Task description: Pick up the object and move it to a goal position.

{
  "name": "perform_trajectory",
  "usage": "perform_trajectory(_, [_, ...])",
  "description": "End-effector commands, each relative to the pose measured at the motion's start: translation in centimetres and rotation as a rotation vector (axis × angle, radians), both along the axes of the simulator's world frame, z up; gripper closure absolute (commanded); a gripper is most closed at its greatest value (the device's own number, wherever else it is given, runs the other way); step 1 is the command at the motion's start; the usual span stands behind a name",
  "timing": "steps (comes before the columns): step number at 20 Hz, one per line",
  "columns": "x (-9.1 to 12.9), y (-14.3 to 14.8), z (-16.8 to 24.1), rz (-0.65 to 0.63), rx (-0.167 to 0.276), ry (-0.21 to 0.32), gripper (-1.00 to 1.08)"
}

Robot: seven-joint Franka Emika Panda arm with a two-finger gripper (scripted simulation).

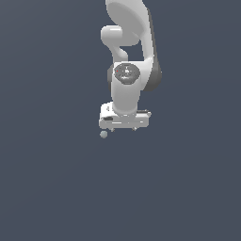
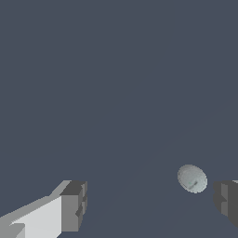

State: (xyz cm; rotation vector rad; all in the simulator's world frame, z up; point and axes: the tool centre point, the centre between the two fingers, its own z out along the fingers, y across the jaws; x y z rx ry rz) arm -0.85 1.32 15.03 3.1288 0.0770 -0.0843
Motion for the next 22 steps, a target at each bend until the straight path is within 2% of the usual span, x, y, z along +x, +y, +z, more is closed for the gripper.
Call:
perform_trajectory(1, [0.0,0.0,0.0,0.0,0.0,0.0,-0.92])
perform_trajectory(11, [1.0,-3.5,2.4,-0.058,-0.016,-0.04,-0.92])
perform_trajectory(22, [-0.2,-5.2,-0.4,-0.102,-0.006,-0.042,-0.92])
